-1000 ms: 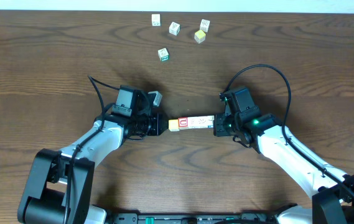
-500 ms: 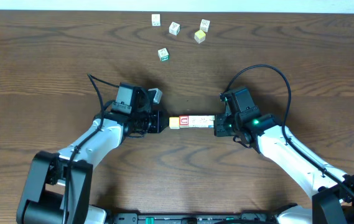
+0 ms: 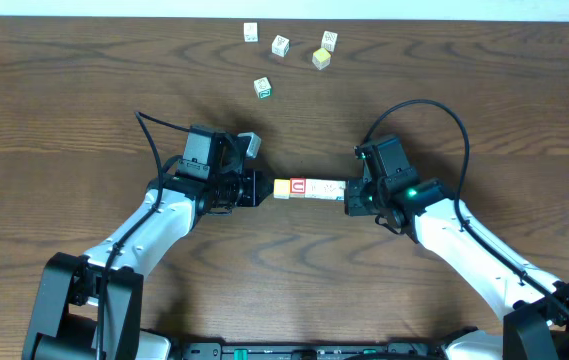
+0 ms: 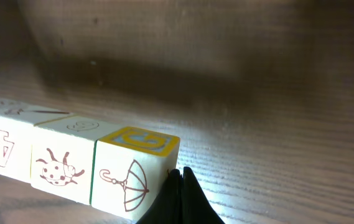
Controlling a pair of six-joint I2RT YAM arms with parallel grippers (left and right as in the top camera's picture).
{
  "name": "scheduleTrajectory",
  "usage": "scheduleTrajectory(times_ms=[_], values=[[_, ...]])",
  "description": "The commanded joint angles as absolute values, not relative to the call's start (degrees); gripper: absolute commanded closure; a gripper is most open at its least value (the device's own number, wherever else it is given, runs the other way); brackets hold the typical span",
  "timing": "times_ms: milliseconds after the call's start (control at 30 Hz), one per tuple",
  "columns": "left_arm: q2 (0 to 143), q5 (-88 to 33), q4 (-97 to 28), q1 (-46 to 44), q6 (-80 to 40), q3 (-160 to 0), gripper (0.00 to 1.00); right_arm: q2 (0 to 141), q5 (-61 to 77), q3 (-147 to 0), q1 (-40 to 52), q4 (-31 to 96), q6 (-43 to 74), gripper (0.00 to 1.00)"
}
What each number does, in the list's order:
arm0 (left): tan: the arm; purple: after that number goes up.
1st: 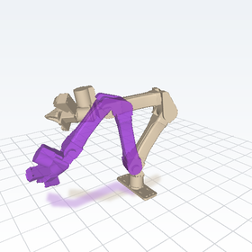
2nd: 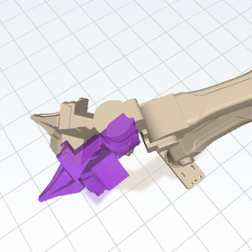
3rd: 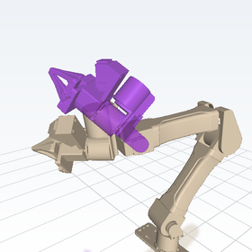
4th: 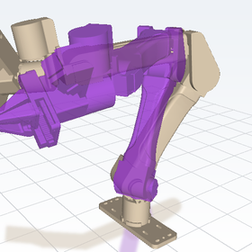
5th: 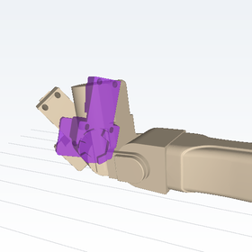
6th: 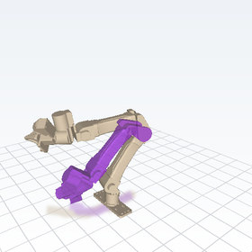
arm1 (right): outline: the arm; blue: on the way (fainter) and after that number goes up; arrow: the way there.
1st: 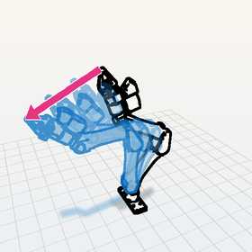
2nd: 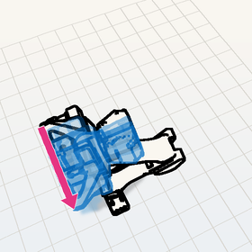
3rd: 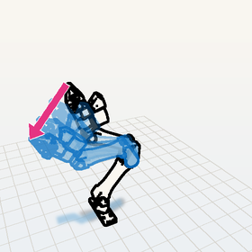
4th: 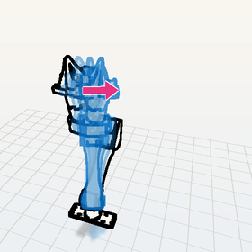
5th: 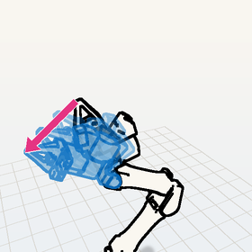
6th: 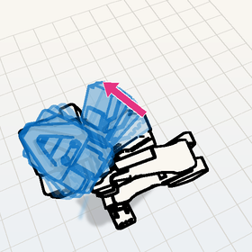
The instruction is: Lift 5 blocks
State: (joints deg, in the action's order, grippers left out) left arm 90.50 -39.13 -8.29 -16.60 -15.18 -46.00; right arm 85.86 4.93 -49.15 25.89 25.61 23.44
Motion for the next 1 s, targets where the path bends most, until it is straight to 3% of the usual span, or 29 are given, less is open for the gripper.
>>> scheduleTrajectory(times_ms=[0, 967], values=[[89.2, -53.5, -6.9, -20.5, -15.1, -48.8, 0.93, 85.0, 26.4, -54.0, 31.6, 23.5, 22.4, 0.99], [86.8, -53.3, -7.5, -20.5, -15.4, -49.6, 0.93, 82.4, 26.3, -54.7, 31.6, 24.8, 22.4, 0.99]])
